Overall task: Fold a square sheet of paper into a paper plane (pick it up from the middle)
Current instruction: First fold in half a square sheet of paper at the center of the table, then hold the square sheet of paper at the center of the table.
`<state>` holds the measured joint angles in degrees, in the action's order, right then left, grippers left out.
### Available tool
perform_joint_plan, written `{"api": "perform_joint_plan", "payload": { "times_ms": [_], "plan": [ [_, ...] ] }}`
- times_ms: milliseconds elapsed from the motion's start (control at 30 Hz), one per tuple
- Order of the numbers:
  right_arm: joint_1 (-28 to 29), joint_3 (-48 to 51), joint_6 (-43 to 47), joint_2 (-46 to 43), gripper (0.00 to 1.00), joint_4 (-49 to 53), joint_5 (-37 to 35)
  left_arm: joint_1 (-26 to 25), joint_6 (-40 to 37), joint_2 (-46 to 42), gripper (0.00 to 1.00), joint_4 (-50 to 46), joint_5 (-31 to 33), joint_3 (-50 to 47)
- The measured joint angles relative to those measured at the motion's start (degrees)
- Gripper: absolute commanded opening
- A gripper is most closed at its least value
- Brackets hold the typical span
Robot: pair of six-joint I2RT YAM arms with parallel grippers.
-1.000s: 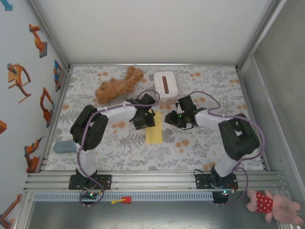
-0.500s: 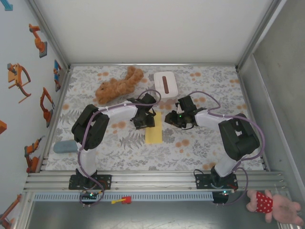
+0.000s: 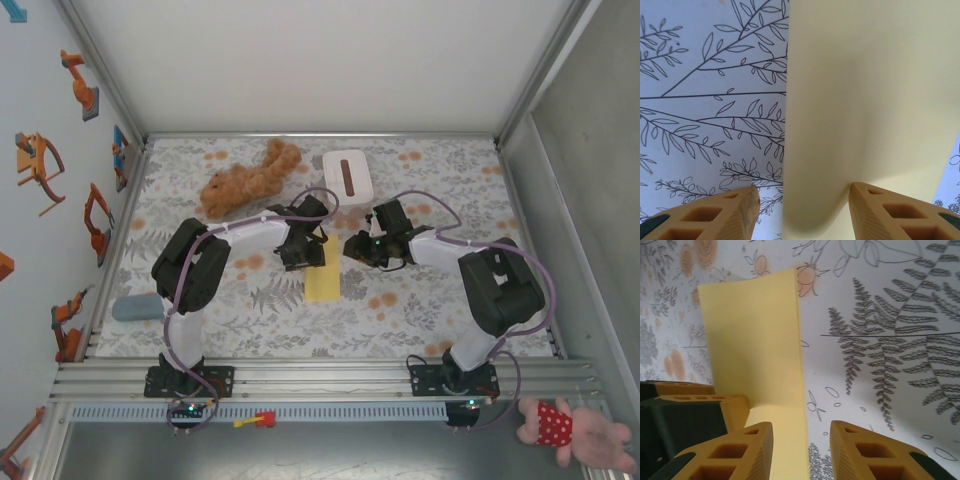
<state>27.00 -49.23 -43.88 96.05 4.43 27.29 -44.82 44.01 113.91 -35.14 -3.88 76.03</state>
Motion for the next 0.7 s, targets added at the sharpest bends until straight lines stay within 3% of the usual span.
{"api": "perform_joint_plan", "payload": {
  "times_ms": [133, 433, 700],
  "plan": [
    [0.02, 0.00, 0.07, 1.53, 0.30, -2.01, 3.52, 0.00, 0.00, 0.20, 0.52, -0.22, 0.00, 0.17],
    [0.74, -1.46, 0.13, 6.80, 0.11, -4.31, 8.50, 0.00, 0.00, 0.55, 0.52, -0.68, -0.02, 0.55],
    [1.31, -3.50, 0.04, 9.70, 0.05, -5.20, 9.86, 0.00, 0.00, 0.83, 0.52, -1.11, -0.04, 0.85]
  ]
}}
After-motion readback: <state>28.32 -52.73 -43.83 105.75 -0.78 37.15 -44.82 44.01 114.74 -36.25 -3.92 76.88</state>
